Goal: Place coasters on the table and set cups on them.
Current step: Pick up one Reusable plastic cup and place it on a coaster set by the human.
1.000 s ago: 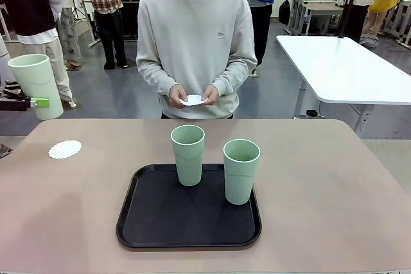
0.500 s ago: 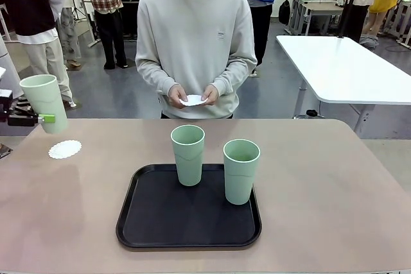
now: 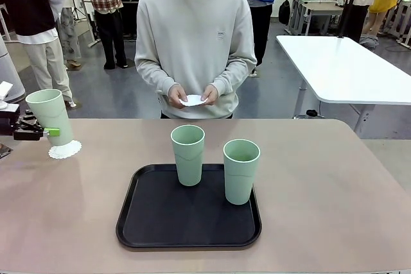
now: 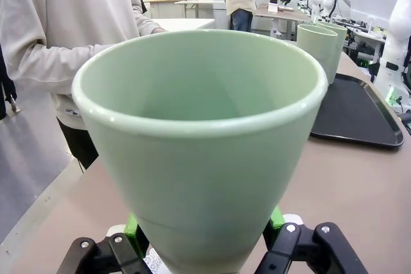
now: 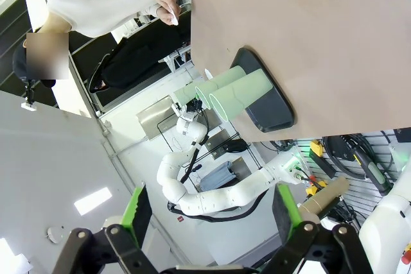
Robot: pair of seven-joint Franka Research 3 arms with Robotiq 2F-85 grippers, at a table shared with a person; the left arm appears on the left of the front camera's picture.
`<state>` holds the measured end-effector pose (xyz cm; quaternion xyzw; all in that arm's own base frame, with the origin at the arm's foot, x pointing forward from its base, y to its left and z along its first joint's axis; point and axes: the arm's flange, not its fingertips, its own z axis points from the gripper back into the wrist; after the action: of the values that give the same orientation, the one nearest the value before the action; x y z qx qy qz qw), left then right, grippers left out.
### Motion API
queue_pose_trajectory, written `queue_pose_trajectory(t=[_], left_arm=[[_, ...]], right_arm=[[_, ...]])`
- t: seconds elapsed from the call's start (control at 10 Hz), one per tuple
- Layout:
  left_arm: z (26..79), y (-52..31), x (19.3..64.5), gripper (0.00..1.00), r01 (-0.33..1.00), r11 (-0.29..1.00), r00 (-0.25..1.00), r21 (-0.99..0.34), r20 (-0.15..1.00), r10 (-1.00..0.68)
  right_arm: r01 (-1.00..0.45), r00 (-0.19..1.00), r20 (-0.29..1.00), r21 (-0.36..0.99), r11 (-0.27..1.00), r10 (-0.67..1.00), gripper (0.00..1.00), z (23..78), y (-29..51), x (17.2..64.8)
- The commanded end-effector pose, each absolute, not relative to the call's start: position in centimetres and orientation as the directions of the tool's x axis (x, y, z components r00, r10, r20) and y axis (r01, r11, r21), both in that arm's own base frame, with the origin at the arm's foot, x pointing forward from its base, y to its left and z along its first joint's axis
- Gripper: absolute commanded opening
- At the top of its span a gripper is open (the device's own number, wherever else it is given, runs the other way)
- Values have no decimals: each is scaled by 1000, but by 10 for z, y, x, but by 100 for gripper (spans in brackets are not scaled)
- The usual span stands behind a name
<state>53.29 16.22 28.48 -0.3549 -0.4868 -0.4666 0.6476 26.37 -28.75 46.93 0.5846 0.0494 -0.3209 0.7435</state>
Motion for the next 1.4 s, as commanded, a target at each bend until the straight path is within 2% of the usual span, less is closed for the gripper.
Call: queue_pose_trajectory(t=[0.0, 0.7, 0.9, 1.3], left_arm=[[290, 166, 537, 83, 954, 298, 67, 24, 954, -292], [285, 163, 534, 83, 949, 314, 91, -5, 961, -261], [277, 171, 541, 83, 966, 257, 51, 21, 961, -271], [267, 181, 551, 83, 967, 251, 23, 47, 963, -268]], right_arm=[[531, 788, -442, 840, 109, -429, 100, 470, -288, 264], [531, 788, -442, 840, 109, -429, 100, 470, -288, 264], [531, 788, -442, 840, 109, -429, 100, 470, -288, 264], [531, 788, -442, 840, 109, -429, 100, 470, -288, 264]])
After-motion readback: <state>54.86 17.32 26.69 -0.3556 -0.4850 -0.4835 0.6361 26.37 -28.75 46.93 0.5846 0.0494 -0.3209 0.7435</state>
